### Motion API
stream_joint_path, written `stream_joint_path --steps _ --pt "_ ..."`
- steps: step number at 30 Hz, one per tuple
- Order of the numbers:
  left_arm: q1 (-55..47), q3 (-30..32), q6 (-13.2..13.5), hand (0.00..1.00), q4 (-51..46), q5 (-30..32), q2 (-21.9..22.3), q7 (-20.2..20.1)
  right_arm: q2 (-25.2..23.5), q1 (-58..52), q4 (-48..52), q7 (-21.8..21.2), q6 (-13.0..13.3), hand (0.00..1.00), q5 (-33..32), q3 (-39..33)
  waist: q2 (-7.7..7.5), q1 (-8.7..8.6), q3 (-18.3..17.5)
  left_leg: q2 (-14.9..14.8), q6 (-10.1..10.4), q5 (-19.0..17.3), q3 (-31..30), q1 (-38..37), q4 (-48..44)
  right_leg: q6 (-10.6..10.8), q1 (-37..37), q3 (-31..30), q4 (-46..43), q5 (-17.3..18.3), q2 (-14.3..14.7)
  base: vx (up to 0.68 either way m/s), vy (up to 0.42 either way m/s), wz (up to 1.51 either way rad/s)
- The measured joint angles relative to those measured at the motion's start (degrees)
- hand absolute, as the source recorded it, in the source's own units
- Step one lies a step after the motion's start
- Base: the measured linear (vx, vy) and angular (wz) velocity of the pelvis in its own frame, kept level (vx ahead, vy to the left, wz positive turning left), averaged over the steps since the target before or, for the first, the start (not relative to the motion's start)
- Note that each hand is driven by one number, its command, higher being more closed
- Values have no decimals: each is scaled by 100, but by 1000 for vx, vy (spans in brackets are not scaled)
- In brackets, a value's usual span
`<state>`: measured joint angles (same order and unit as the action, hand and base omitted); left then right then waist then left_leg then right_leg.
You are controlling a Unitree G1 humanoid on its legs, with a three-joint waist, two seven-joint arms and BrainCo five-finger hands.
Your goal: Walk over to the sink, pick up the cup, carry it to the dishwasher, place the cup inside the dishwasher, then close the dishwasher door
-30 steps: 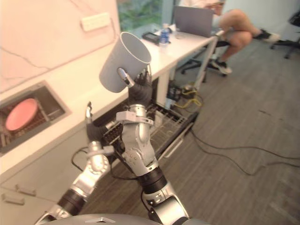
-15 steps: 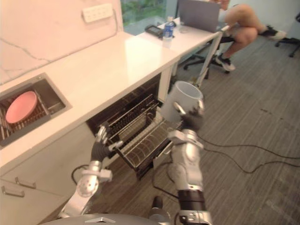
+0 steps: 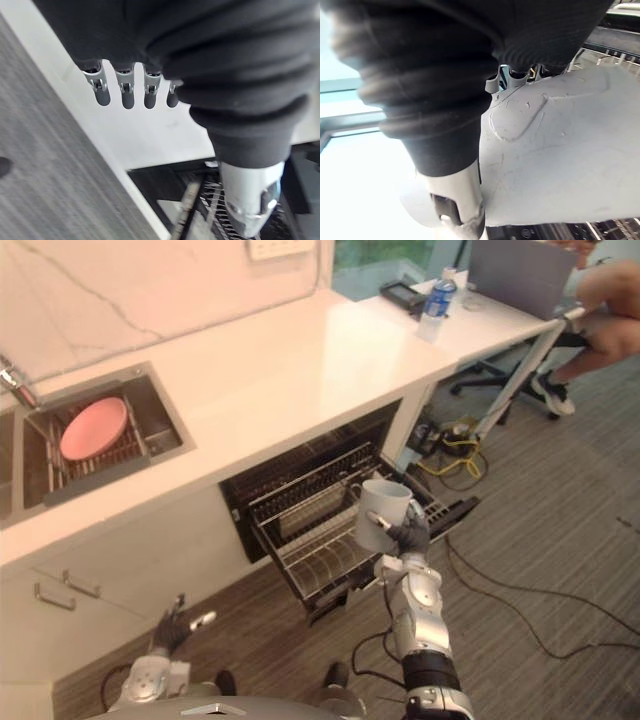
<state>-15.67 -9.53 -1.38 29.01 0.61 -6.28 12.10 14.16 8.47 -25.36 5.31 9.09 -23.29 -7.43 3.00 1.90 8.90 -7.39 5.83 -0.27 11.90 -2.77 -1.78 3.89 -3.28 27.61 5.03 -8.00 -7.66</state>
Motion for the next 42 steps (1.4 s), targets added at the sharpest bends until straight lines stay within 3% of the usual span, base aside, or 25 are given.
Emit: stream_joint_path --steps 4,6,10,14,16,20,26,32,36,37,42 --pt "98 336 -46 0 260 303 -135 16 80 755 -1036 36 -453 100 86 92 -117 151 219 7 -7 12 -218 280 -131 -12 75 172 -24 -11 -12 -25 19 25" --pt "178 336 39 0 323 506 -202 11 303 1247 -1455 18 -535 100 139 284 -127 243 426 3 -53 60 -280 500 -263 -48 204 227 -37 -57 -14 -20 13 16" --pt "417 476 31 0 520 200 -225 2 788 2168 -1960 -39 -574 100 248 383 -136 400 847 -2 -62 172 -422 857 -318 -150 474 314 -40 -161 6 -57 14 13" --pt "808 600 23 0 641 691 -431 -5 1220 3167 -2308 -205 -725 100 349 897 -401 574 1378 -89 -10 305 -506 1202 -340 -256 780 330 -42 -236 118 -62 -8 4" --pt "926 581 20 0 628 755 -491 -5 1335 3437 -2553 -318 -895 100 349 966 -449 675 1533 -110 2 322 -571 1287 -359 -259 819 319 -46 -235 157 -17 -10 10" --pt "971 470 20 0 616 510 -502 69 1412 3884 -3218 -551 -1259 100 354 1253 -453 867 1651 -121 2 323 -713 1540 -462 -270 998 308 -183 -167 178 10 7 15" --pt "1146 196 35 0 578 456 -596 38 1451 4472 -3705 -788 -1433 100 524 1397 -450 1087 1715 -118 0 393 -892 1978 -513 -270 1339 318 -246 -153 185 3 18 14" --pt "1266 23 -10 0 605 473 -666 95 1450 4967 -3932 -802 -1444 100 571 1411 -434 1215 1833 -116 0 431 -912 2166 -522 -277 1540 303 -303 -149 178 11 27 1" --pt "1561 -211 -72 0 703 528 -664 263 1449 5294 -4221 -783 -1563 100 577 1412 -306 1245 1945 -105 -2 510 -1028 2323 -504 -292 1656 329 -339 -141 177 23 33 10" --pt "1578 -227 -72 0 690 543 -663 262 1439 5328 -4283 -787 -1587 0 577 1412 -304 1270 1946 -107 2 519 -1030 2360 -505 -293 1692 329 -344 -141 178 35 43 9" --pt "1617 -425 -91 0 602 738 -694 318 1437 5407 -4368 -863 -1831 0 565 1421 -237 1284 2003 -93 -7 538 -1041 2390 -492 -293 1724 329 -362 -141 165 27 41 1"
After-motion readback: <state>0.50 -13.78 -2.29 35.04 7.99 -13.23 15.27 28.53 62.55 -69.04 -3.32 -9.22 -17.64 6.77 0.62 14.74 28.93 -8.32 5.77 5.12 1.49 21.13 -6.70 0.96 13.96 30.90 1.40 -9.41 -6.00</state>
